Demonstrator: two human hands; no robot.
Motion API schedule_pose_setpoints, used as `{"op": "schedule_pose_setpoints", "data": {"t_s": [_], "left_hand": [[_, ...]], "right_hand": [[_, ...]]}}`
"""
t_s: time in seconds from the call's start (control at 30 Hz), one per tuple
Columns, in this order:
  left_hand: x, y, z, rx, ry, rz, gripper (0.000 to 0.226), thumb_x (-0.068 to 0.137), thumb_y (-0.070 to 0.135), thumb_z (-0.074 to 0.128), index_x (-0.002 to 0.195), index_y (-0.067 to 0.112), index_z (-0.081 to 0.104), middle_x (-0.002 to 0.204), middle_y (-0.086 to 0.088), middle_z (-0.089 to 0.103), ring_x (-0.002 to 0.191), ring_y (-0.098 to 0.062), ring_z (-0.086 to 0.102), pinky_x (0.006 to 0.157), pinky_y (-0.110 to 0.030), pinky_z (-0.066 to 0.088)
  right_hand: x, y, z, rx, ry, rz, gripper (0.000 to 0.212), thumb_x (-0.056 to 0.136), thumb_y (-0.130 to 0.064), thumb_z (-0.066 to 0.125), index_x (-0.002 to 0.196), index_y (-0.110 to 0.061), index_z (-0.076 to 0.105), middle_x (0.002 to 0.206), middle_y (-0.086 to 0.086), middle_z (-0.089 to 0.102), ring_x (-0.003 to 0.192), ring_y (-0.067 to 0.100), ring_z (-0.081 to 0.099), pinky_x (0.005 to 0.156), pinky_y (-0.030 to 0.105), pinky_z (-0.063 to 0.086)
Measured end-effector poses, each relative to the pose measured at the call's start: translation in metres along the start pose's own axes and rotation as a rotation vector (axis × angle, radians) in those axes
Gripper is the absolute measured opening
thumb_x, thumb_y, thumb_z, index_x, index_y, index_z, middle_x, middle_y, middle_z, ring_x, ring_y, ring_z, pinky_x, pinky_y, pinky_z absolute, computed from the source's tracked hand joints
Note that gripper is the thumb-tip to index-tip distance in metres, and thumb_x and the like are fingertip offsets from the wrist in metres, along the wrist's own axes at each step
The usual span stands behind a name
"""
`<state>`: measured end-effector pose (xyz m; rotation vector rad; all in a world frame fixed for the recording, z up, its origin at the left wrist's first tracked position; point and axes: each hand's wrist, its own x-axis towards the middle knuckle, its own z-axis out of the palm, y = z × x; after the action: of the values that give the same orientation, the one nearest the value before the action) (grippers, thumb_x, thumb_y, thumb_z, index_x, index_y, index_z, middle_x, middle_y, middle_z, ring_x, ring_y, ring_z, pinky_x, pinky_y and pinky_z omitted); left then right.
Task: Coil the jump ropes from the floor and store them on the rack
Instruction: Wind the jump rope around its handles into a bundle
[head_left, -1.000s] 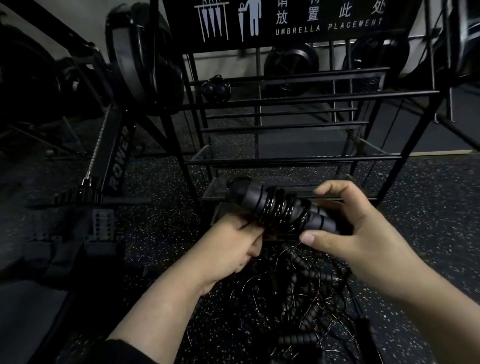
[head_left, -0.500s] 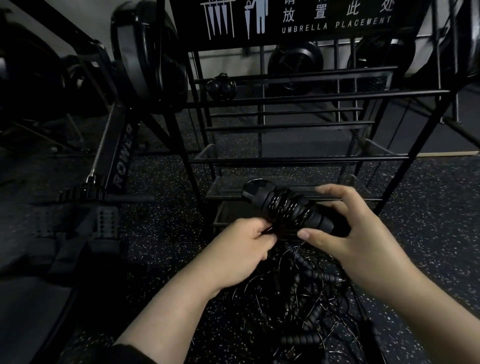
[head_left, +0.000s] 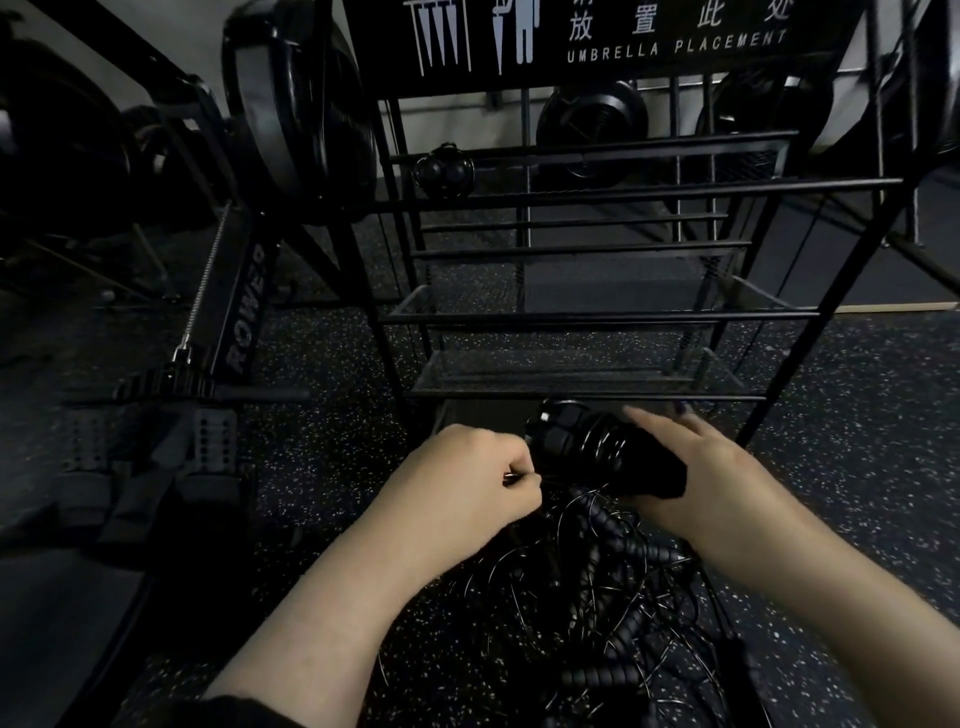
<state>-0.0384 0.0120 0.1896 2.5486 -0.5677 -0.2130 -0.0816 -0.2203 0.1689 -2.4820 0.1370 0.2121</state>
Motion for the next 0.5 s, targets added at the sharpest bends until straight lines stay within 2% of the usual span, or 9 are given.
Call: {"op": "schedule_pose_setpoints", "data": {"t_s": [0.03, 0.1, 0.17, 0.27, 0.33, 0.4, 0.47, 0.5], "left_hand": [[0.0, 0.001, -0.001, 0.015, -0.009, 0.034, 0.015, 0.094, 0.038, 0.063, 0.085, 0.03, 0.072, 0.062, 0.011, 0.063, 0.055, -0.006, 0.057, 0.067, -0.037, 0.057], [0.0, 0.002, -0.003, 0.039, -0.05, 0.092, 0.014, 0.094, 0.037, 0.065, 0.086, 0.029, 0.073, 0.072, 0.012, 0.064, 0.063, -0.002, 0.057, 0.066, -0.029, 0.053], [-0.001, 0.001, -0.008, 0.039, -0.102, 0.119, 0.011, 0.093, 0.039, 0.068, 0.087, 0.032, 0.072, 0.076, 0.014, 0.062, 0.066, 0.001, 0.054, 0.065, -0.023, 0.047], [-0.002, -0.003, -0.016, -0.029, -0.17, 0.13, 0.013, 0.086, 0.047, 0.075, 0.085, 0.036, 0.069, 0.082, 0.016, 0.066, 0.076, 0.0, 0.059, 0.071, -0.028, 0.051], [-0.003, -0.004, -0.017, -0.077, -0.217, 0.132, 0.018, 0.081, 0.048, 0.08, 0.085, 0.036, 0.068, 0.085, 0.017, 0.066, 0.079, -0.002, 0.061, 0.075, -0.035, 0.054], [-0.004, -0.002, -0.017, -0.125, -0.255, 0.129, 0.022, 0.077, 0.047, 0.084, 0.084, 0.034, 0.068, 0.083, 0.012, 0.067, 0.074, -0.003, 0.06, 0.074, -0.038, 0.054], [-0.005, -0.001, -0.018, -0.229, -0.267, 0.122, 0.024, 0.074, 0.043, 0.087, 0.081, 0.03, 0.068, 0.081, 0.007, 0.068, 0.069, -0.003, 0.058, 0.07, -0.033, 0.051], [-0.005, 0.0, -0.019, -0.297, -0.268, 0.123, 0.024, 0.073, 0.039, 0.089, 0.08, 0.028, 0.068, 0.079, 0.005, 0.068, 0.068, -0.001, 0.057, 0.066, -0.027, 0.049]], "right_hand": [[0.001, 0.001, -0.001, -0.024, -0.02, -0.025, 0.086, 0.089, -0.027, 0.077, 0.151, -0.057, 0.026, 0.162, -0.006, 0.027, 0.141, 0.021, 0.039, 0.093, 0.027, 0.048], [0.002, 0.002, -0.001, -0.064, -0.054, -0.094, 0.085, 0.084, -0.024, 0.079, 0.145, -0.06, 0.033, 0.139, -0.019, 0.042, 0.125, 0.012, 0.046, 0.096, 0.029, 0.048], [0.002, 0.001, -0.003, -0.119, -0.113, -0.14, 0.083, 0.081, -0.027, 0.08, 0.142, -0.06, 0.034, 0.124, -0.031, 0.042, 0.121, 0.004, 0.043, 0.099, 0.025, 0.043], [-0.001, -0.005, -0.006, -0.189, -0.254, -0.211, 0.085, 0.078, -0.026, 0.08, 0.136, -0.067, 0.032, 0.132, -0.034, 0.034, 0.131, -0.002, 0.032, 0.112, 0.025, 0.033], [-0.003, -0.009, -0.007, -0.198, -0.339, -0.28, 0.085, 0.079, -0.021, 0.078, 0.131, -0.07, 0.032, 0.128, -0.039, 0.033, 0.128, -0.008, 0.032, 0.103, 0.01, 0.032], [-0.008, -0.013, -0.008, -0.154, -0.427, -0.317, 0.083, 0.081, -0.017, 0.076, 0.129, -0.072, 0.035, 0.121, -0.053, 0.026, 0.118, -0.024, 0.029, 0.092, -0.001, 0.029], [-0.011, -0.015, -0.013, -0.057, -0.484, -0.348, 0.084, 0.081, -0.015, 0.076, 0.118, -0.08, 0.038, 0.118, -0.061, 0.027, 0.117, -0.034, 0.029, 0.091, -0.006, 0.027], [-0.012, -0.015, -0.016, 0.019, -0.504, -0.35, 0.086, 0.081, -0.012, 0.076, 0.117, -0.081, 0.041, 0.12, -0.057, 0.033, 0.117, -0.032, 0.034, 0.091, -0.005, 0.031]]}}
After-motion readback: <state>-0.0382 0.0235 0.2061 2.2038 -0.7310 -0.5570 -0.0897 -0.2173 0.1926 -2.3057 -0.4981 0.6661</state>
